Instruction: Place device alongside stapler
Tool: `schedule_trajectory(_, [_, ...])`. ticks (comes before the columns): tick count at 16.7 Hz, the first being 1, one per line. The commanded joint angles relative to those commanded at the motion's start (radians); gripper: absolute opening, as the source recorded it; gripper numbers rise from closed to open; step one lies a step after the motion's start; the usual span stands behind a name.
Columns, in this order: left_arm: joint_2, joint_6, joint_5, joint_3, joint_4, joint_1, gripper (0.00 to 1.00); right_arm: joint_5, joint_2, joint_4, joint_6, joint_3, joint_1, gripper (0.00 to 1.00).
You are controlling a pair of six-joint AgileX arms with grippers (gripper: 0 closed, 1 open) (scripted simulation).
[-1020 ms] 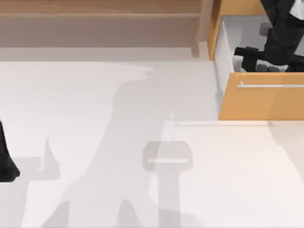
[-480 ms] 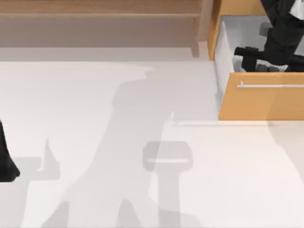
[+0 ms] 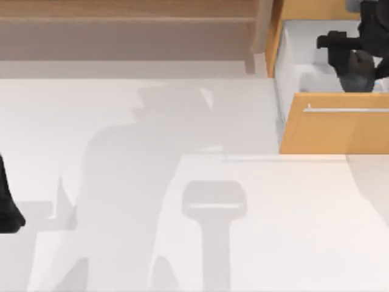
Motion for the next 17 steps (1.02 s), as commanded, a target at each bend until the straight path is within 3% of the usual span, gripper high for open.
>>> schedule_trajectory(6, [0.000, 0.000, 0.000, 0.000, 0.000, 0.000, 1.00, -0.036, -0.358, 0.107, -0.271, -0.243, -0.118, 0.00])
schedule_trajectory(17, [0.000, 0.000, 0.000, 0.000, 0.000, 0.000, 1.00, -0.094, -0.836, 0.148, -0.641, -1.021, -0.483, 0.00])
